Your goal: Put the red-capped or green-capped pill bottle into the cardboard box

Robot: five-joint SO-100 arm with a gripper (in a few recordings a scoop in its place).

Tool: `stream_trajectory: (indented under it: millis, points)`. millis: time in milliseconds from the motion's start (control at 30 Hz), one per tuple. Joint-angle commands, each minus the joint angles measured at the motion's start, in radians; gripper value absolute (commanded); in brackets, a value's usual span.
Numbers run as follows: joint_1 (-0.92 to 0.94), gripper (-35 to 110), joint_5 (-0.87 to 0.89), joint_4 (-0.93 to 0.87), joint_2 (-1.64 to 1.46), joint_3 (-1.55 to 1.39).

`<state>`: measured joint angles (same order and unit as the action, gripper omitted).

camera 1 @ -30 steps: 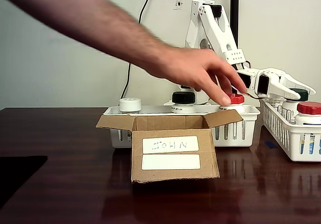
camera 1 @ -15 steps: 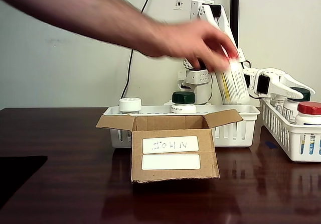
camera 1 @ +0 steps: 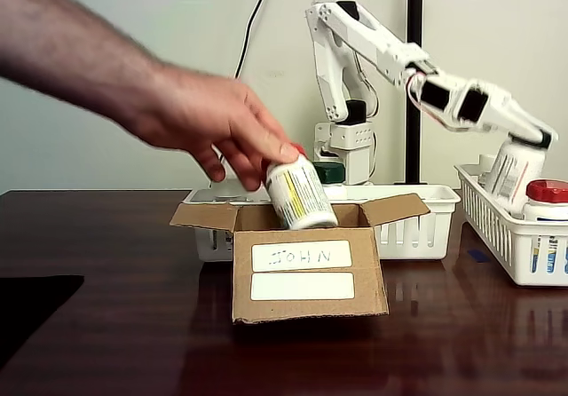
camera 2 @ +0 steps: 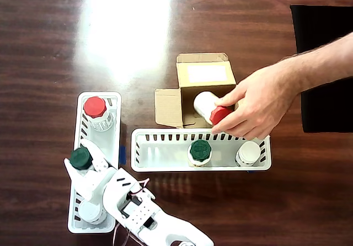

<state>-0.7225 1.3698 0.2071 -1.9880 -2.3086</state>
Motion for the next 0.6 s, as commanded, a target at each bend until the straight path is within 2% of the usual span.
stream_trajectory:
  millis: [0, 233, 567]
  points:
    - [0.020, 1, -0.043, -0.143, -0.130, 0.259]
    - [0.103, 1, -0.084, -0.390, -0.009, 0.647]
    - [0.236, 1, -0.077, -0.456, 0.077, 0.822]
